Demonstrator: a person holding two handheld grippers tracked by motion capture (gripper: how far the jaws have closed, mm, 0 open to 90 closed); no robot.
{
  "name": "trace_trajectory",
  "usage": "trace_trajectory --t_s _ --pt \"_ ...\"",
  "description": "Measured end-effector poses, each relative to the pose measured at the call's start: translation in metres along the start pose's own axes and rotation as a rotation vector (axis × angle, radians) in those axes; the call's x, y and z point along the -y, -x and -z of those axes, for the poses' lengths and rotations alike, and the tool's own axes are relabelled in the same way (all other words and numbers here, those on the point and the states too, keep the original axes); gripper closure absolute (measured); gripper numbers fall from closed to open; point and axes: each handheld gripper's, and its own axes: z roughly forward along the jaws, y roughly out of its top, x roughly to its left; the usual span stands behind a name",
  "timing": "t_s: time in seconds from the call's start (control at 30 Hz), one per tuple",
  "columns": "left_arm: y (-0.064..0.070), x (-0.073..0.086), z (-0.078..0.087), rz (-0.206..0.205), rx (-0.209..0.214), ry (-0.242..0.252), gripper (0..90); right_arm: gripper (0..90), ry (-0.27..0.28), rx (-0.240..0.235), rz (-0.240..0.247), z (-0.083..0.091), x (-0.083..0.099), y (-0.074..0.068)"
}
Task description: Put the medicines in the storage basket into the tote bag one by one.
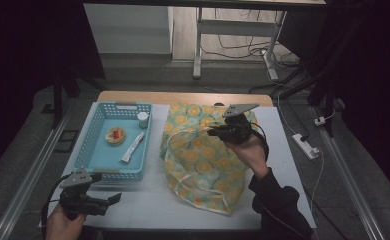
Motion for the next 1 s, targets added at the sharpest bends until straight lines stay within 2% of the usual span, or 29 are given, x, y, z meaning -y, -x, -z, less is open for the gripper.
trace_trajectory --t_s 0.03,0.23,0.33,0.4,0.47,0.7,0.83,1.0 --pt "0.0 -0.002 0.0 0.004 -0.012 0.002 0.7 89.6 0.0 0.0 0.0 0.0 0.0 0.0" --pt "-0.005 -0.011 -0.001 0.021 -0.017 0.005 1.0 89.6 -0.003 0.0 -0.002 0.0 0.0 0.0" --pt "-0.011 -0.015 -0.002 0.035 0.005 0.018 0.8 89.6 -0.004 0.0 -0.005 -0.001 0.001 0.001" --pt "-0.015 -0.018 -0.002 0.045 0.038 0.023 0.7 89.6 -0.003 0.001 -0.006 -0.001 0.001 0.001" --pt "-0.019 -0.022 -0.003 0.037 0.059 0.037 0.7 89.6 -0.003 0.001 -0.007 -0.001 0.001 0.001" --pt "-0.03 -0.033 -0.01 0.043 0.051 0.037 0.9 89.6 -0.003 0.001 -0.004 -0.001 0.001 0.001" --pt "-0.036 -0.038 -0.016 0.037 0.033 0.004 2.4 89.6 -0.004 0.001 -0.005 -0.002 0.002 0.002" --pt "-0.043 -0.047 -0.02 0.028 0.014 -0.006 2.4 89.6 -0.006 0.002 -0.004 -0.002 0.001 0.002"
